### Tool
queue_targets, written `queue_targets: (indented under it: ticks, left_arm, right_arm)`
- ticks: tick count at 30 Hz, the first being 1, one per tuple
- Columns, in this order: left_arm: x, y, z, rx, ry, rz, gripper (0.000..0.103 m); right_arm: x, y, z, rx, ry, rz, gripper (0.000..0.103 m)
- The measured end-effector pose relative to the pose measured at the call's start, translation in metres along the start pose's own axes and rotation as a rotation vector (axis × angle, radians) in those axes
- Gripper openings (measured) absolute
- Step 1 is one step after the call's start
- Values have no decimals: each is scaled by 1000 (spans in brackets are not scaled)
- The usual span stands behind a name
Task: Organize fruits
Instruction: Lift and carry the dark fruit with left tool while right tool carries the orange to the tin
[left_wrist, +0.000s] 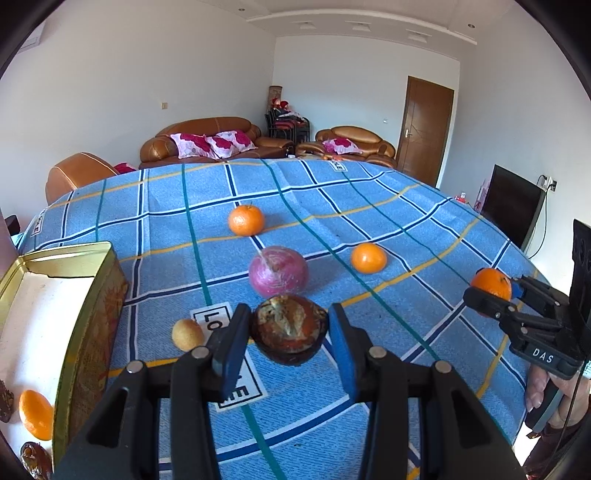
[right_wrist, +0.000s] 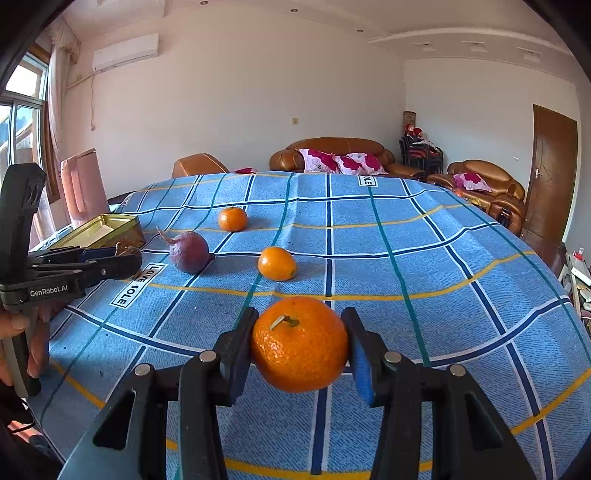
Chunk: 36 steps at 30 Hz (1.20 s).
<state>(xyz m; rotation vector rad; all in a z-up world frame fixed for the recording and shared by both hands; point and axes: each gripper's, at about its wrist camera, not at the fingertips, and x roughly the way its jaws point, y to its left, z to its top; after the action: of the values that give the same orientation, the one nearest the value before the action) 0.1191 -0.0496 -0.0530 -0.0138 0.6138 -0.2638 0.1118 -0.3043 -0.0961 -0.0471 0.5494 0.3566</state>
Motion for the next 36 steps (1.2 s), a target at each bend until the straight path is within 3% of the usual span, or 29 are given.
queue_targets:
  ticks: [36]
  left_arm:
    - [-48,-6,-7,19,-258,112,45]
  right_arm:
    - [-24,32,11,-17,-192,35,48]
